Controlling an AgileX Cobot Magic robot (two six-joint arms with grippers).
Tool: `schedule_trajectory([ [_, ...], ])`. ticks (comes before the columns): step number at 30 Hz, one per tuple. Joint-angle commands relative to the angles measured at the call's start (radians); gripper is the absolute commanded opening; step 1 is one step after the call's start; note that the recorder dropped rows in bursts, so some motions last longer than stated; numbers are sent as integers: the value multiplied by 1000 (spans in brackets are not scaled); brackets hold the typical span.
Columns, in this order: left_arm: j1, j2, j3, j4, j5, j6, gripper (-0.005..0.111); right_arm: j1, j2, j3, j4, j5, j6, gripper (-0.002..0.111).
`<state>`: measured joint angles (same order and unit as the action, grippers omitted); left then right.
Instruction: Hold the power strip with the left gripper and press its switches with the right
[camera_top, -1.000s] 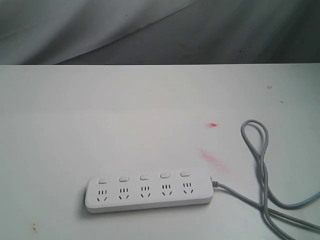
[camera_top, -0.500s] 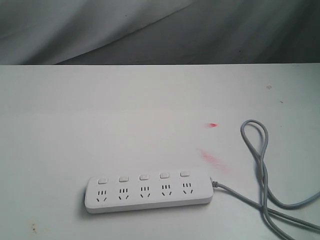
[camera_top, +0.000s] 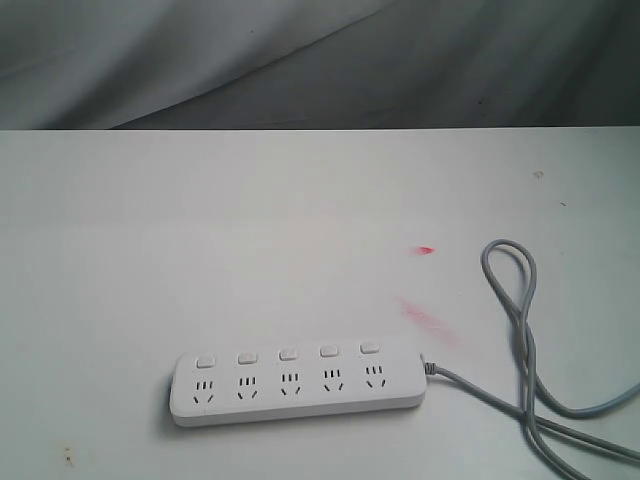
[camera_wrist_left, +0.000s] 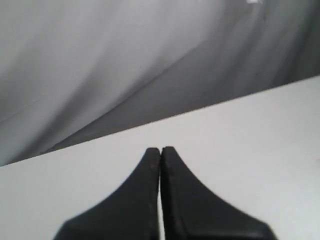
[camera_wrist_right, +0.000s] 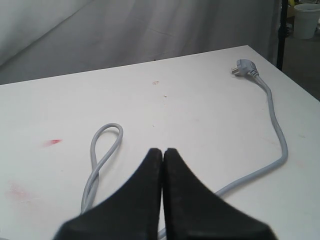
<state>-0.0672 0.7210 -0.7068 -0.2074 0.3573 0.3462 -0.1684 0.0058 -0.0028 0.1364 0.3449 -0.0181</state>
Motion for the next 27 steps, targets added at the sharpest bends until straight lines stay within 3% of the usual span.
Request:
schedule_trajectory([
  [1, -2, 192, -168, -213, 229, 435, 2, -3, -6, 3, -5, -8, 0, 0],
  [3, -2, 256, -201, -283, 297, 624, 2, -3, -6, 3, -5, -8, 0, 0],
  [7, 19, 368, -201, -329, 296, 821, 2, -3, -6, 3, -5, -8, 0, 0],
  [11, 185, 531, -201, -658, 397, 1260, 2, -3, -6, 3, -5, -8, 0, 0],
  [15, 328, 664, -201, -762, 578, 1525, 2, -3, -6, 3, -5, -8, 0, 0],
  [17, 374, 711, -201, -764, 679, 1572, 2, -3, -6, 3, -5, -8, 0, 0],
  [21, 389, 721, -201, -687, 864, 1572, 2, -3, -6, 3, -5, -8, 0, 0],
  [27, 389, 721, -201, -645, 864, 1572, 2, -3, -6, 3, -5, -8, 0, 0],
])
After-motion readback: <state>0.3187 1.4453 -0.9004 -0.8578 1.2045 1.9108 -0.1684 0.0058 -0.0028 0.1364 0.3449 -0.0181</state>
